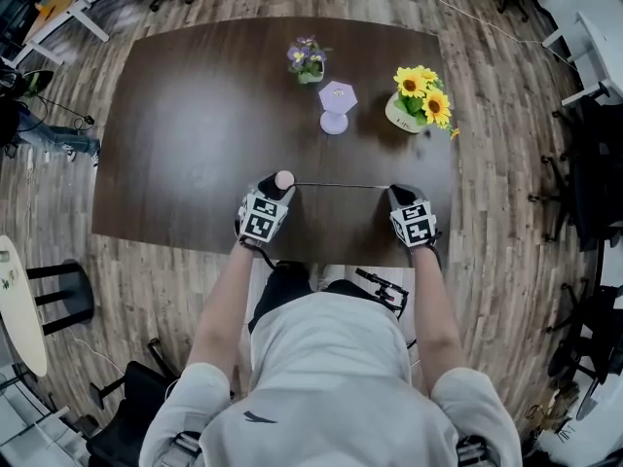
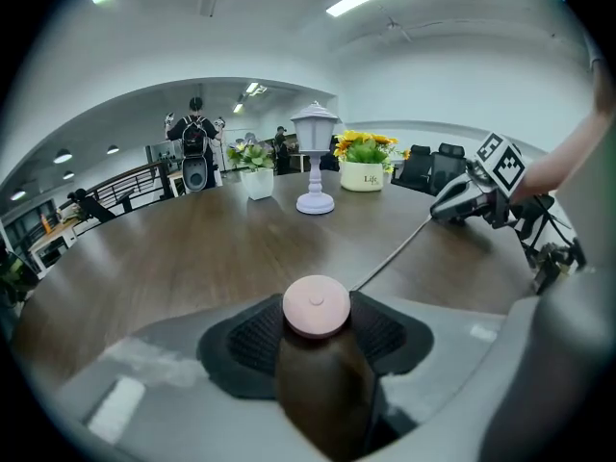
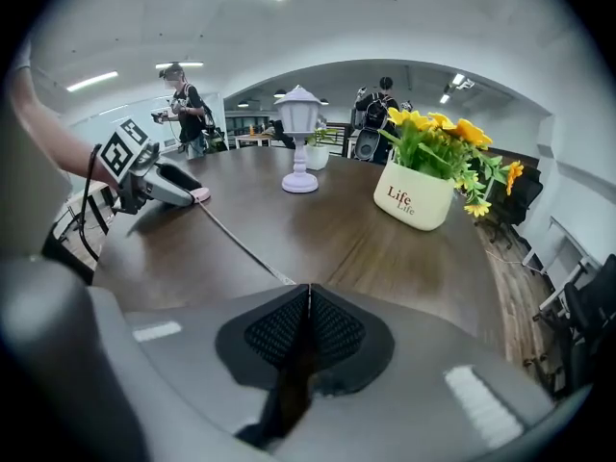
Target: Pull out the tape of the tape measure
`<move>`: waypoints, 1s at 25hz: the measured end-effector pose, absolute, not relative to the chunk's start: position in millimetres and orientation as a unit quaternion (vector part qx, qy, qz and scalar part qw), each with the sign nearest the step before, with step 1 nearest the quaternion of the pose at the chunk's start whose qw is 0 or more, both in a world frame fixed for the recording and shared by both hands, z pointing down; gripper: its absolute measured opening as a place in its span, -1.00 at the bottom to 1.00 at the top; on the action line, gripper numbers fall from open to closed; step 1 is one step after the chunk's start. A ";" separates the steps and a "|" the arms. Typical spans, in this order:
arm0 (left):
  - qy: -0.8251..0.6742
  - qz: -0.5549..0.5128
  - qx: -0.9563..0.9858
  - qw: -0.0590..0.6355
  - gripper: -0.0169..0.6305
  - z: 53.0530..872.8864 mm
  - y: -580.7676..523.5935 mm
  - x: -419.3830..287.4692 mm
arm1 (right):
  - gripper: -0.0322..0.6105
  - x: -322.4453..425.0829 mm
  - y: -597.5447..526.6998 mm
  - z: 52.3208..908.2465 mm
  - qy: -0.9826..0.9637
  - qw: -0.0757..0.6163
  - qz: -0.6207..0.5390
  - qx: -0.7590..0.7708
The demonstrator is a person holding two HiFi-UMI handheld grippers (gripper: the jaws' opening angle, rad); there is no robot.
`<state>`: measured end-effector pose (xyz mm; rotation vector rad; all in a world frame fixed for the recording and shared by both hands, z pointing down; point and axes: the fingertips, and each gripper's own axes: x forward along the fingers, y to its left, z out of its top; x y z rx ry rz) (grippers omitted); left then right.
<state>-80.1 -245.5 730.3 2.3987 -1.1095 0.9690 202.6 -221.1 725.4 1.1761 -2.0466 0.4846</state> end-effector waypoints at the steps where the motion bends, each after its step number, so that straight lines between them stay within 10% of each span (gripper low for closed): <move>1: -0.391 0.339 0.841 0.160 -0.23 730.2 -245.5 -80.1 | -0.88 202.7 -221.1 725.4 -0.794 0.356 0.187 0.456; 10: -0.397 0.310 0.850 0.153 0.08 724.6 -242.1 -75.7 | -0.57 199.4 -217.8 716.5 -0.803 0.302 0.212 0.468; 25: -0.455 0.118 0.882 0.030 -0.15 544.0 -210.1 -81.2 | -0.65 199.4 -184.3 582.4 -0.825 0.156 0.117 0.530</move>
